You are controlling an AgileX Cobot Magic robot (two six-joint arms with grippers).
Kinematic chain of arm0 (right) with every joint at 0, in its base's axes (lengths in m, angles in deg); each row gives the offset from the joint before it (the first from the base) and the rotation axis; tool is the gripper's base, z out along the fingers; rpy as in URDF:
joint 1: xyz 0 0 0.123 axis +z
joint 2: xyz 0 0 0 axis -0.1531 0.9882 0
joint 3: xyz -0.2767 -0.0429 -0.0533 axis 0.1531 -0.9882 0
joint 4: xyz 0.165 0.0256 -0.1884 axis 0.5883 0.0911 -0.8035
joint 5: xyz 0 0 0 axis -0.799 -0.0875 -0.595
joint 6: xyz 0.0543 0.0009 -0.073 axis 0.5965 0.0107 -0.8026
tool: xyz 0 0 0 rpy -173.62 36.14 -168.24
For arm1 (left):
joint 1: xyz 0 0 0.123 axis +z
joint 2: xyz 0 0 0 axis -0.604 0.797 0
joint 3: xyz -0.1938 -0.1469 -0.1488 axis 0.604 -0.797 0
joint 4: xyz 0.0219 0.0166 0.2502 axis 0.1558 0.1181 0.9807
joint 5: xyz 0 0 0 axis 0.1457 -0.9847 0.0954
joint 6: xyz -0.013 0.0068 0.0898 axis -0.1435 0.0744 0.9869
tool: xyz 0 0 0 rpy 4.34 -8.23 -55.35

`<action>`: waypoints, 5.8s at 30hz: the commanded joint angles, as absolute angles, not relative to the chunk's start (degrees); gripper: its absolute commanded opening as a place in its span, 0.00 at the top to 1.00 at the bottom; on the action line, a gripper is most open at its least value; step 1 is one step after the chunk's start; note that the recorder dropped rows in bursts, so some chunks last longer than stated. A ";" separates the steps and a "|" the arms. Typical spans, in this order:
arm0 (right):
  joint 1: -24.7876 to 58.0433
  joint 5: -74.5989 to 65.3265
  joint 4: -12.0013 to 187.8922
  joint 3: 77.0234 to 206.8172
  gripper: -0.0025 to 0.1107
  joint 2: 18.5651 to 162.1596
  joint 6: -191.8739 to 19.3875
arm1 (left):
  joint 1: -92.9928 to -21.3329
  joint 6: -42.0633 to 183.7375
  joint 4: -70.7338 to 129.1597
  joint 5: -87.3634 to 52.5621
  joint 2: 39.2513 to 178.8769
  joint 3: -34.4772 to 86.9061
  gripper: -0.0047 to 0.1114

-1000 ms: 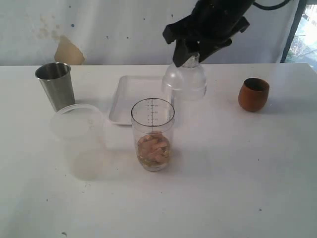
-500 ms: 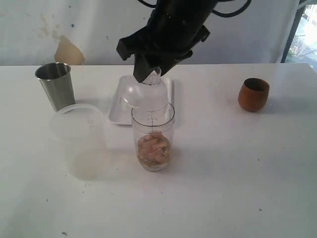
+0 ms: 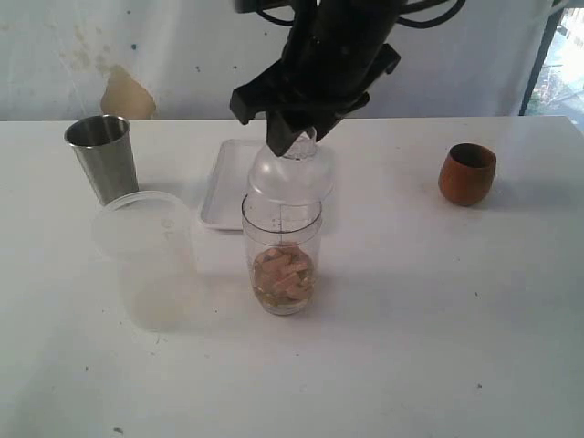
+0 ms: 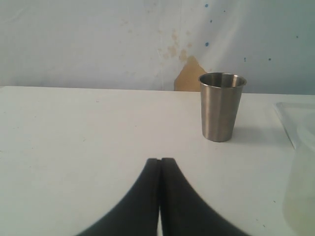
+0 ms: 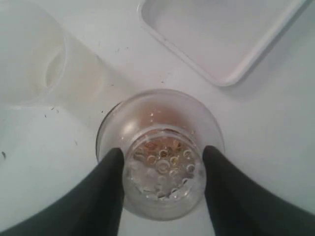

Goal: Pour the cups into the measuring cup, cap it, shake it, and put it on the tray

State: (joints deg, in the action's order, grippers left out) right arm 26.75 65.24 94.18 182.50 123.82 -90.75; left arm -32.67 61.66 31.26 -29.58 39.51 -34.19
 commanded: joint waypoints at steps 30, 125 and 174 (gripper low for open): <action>26.75 62.07 95.87 182.83 0.98 126.12 -91.78 | -32.71 61.54 30.54 -29.01 39.25 -34.48 0.96; 26.75 45.95 99.54 165.55 0.98 118.29 -107.40 | -32.71 61.54 30.54 -29.01 39.25 -34.48 0.96; 27.12 38.71 102.25 162.28 0.98 112.88 -110.94 | -32.71 61.54 30.54 -29.01 39.25 -34.48 0.96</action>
